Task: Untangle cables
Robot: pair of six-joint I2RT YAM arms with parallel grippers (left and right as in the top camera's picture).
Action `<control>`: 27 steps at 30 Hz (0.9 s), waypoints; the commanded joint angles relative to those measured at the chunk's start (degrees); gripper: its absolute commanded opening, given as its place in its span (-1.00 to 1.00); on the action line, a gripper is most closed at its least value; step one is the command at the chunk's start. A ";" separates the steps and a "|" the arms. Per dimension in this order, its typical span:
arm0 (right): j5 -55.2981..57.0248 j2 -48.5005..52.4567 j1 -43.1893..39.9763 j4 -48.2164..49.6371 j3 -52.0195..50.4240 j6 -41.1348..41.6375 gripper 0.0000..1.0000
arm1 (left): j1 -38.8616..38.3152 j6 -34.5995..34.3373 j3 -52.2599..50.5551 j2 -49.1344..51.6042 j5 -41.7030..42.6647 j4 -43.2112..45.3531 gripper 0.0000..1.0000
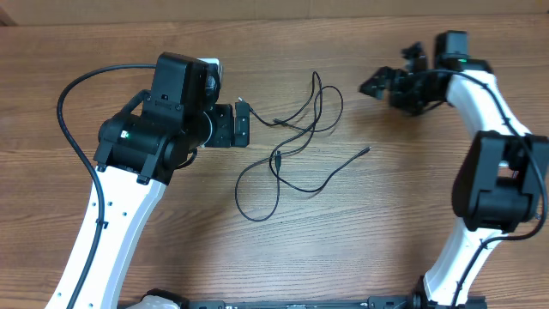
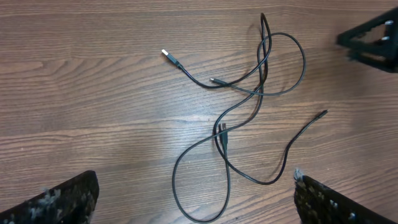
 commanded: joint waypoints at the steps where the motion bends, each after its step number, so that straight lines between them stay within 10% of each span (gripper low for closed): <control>1: -4.96 -0.24 4.66 1.05 0.02 0.13 1.00 | 0.22 -0.15 0.28 -0.57 0.48 0.04 1.00; 15: 6.43 0.42 13.44 0.39 0.02 3.17 0.78 | 0.22 -0.15 0.28 -0.57 0.48 0.04 0.99; 19: 4.63 0.42 13.68 0.98 0.02 3.15 0.25 | 0.22 -0.15 0.28 -0.57 0.48 0.04 1.00; 24: 4.63 0.46 14.75 2.29 -0.24 3.13 -0.85 | 0.22 -0.15 0.28 -0.57 0.48 0.04 1.00; 27: 3.58 0.46 15.52 2.25 -0.24 3.15 -0.92 | 0.22 -0.15 0.28 -0.57 0.48 0.04 1.00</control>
